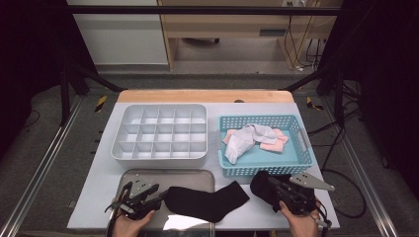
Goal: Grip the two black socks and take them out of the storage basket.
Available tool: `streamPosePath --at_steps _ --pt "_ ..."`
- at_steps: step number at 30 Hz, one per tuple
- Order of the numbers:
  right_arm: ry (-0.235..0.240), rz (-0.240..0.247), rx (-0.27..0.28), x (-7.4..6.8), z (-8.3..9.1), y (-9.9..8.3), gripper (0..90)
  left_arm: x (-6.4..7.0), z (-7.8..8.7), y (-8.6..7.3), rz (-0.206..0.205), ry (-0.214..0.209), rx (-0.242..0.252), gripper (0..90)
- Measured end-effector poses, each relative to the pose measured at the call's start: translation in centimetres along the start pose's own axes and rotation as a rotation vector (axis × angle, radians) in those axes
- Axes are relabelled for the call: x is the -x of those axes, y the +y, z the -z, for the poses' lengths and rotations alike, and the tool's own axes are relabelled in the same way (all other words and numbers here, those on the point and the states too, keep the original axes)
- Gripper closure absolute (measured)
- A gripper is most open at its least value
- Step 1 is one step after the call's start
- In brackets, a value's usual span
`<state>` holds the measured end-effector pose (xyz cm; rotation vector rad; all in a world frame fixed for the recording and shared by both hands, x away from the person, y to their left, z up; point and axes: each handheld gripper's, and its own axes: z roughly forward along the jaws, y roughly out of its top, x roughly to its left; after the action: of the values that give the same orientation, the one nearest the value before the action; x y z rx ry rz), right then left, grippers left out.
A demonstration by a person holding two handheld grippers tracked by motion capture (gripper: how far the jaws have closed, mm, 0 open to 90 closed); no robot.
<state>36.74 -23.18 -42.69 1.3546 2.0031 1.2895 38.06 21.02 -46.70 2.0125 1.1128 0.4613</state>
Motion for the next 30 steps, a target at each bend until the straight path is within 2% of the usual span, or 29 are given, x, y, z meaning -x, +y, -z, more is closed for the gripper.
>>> streamPosePath --at_steps 6,11,13,16,19,21,24,27,30 --pt "0.160 0.058 0.032 -2.8 -0.3 1.6 88.5 -0.1 0.3 0.1 0.010 -0.002 0.017 56.4" --pt "0.262 0.108 -0.013 -6.0 -2.3 2.6 88.6 -0.4 0.7 0.2 0.019 0.000 0.035 56.1" --pt "0.313 0.128 -0.043 -7.3 -3.6 2.7 88.6 -0.4 0.8 0.2 0.024 0.003 0.043 56.1" --pt "0.357 0.155 -0.102 -9.0 -5.7 2.4 88.5 -0.6 1.1 0.3 0.031 0.001 0.055 56.1" --pt "0.364 0.173 -0.164 -10.0 -8.2 1.8 88.3 -0.6 1.3 0.5 0.034 -0.005 0.064 55.8" --pt "0.329 0.190 -0.215 -10.3 -9.9 1.2 87.7 -0.5 1.4 0.6 0.028 -0.009 0.068 55.5" --pt "0.298 0.197 -0.241 -10.5 -11.4 0.5 79.2 -0.2 1.4 0.8 0.023 -0.018 0.075 54.8" --pt "0.292 0.181 -0.217 -9.9 -10.9 0.6 74.7 0.2 1.6 1.1 0.016 -0.038 0.085 53.1" --pt "0.287 0.153 -0.144 -8.7 -9.1 1.3 71.6 0.8 1.6 1.7 -0.001 -0.051 0.088 52.6"
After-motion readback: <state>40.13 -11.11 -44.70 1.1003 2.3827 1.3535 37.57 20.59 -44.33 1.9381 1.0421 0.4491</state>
